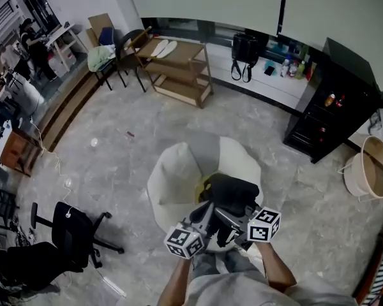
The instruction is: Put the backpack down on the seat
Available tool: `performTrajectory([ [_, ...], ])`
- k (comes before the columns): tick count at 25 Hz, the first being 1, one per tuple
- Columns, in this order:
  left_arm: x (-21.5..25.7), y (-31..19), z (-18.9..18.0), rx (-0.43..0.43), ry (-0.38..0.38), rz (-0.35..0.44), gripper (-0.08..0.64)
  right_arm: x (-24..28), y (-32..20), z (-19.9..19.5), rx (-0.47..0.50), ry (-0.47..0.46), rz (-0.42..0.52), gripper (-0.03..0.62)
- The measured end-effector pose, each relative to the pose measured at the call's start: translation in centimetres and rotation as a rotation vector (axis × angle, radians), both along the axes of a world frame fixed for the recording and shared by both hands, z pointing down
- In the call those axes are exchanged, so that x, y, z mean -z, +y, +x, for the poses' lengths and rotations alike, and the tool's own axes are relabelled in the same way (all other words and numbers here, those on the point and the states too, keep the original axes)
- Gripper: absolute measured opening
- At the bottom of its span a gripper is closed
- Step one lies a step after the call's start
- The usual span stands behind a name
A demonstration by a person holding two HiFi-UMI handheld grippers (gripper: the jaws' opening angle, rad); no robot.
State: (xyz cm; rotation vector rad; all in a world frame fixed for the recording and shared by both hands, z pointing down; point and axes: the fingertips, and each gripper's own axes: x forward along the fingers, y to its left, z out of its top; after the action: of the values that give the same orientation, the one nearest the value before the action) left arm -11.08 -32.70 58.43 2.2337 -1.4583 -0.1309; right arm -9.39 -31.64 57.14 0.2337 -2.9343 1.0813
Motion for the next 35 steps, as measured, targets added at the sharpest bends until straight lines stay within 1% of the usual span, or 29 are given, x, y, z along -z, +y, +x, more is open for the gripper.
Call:
performTrajectory([
  [7, -4.1, 1.1, 0.1, -0.010, 0.044, -0.067, 0.031, -4.0, 1.0, 0.0, 0.007, 0.036, -0.077, 0.042],
  [15, -9.2, 2.7, 0.5, -0.017, 0.055, -0.149, 0.031, -8.9, 2.4, 0.2, 0.012, 0.083, -0.158, 0.043],
  [19, -11.1, 2.1, 0.2, -0.033, 0.045, -0.174, 0.031, -10.9, 1.8, -0.1, 0.011, 0.103, -0.182, 0.043],
  [23, -12.7, 0.6, -0.6, -0.043, 0.042, -0.190, 0.031, -12.6, 0.3, -0.9, 0.014, 0.119, -0.195, 0.043],
  [27, -14.2, -1.5, -1.6, -0.025, 0.048, -0.199, 0.031, -14.0, -1.8, -2.0, 0.019, 0.129, -0.195, 0.043],
  [31, -15.5, -4.9, -3.3, -0.016, 0.027, -0.193, 0.031, -15.4, -5.2, -3.6, 0.033, 0.136, -0.185, 0.043],
  [35, -16.4, -9.2, -5.2, 0.002, 0.014, -0.176, 0.031, -16.4, -9.5, -5.4, 0.018, 0.127, -0.178, 0.043],
])
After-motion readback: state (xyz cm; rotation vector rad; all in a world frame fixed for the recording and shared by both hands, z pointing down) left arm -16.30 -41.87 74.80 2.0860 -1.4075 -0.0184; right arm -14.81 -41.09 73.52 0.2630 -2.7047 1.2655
